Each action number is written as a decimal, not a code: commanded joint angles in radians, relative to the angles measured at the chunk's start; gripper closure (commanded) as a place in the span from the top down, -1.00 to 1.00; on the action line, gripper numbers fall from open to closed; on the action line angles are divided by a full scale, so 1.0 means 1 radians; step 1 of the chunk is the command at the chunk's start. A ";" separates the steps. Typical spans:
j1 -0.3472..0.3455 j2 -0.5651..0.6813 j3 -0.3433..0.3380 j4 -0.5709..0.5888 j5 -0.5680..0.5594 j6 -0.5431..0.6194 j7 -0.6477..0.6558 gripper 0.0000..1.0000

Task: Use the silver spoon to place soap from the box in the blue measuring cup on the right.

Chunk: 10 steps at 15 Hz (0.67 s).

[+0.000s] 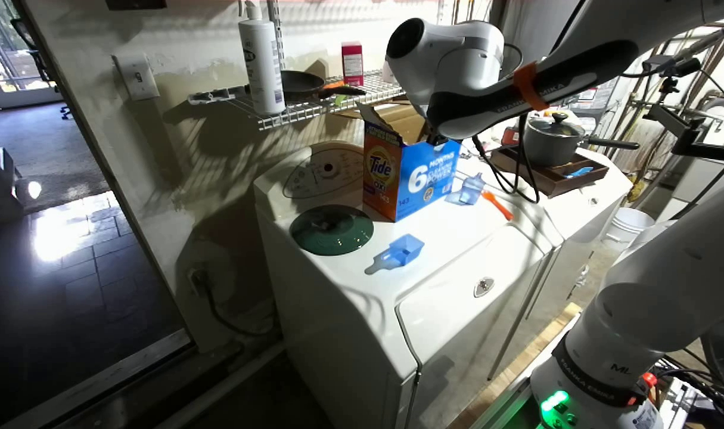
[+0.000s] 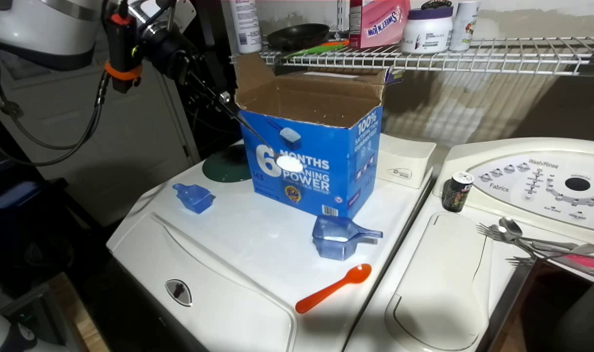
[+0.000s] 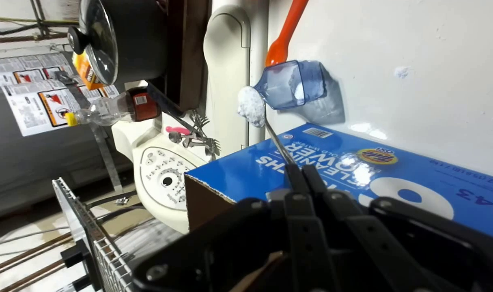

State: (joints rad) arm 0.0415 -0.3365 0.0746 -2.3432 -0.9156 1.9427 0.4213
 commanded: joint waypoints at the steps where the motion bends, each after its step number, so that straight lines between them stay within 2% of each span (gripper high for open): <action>1: -0.007 -0.032 -0.010 -0.044 -0.001 0.049 0.017 -0.98; 10: -0.030 -0.028 -0.028 -0.085 -0.014 0.130 0.029 -0.98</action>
State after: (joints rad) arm 0.0260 -0.3376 0.0534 -2.3936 -0.9159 2.0324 0.4365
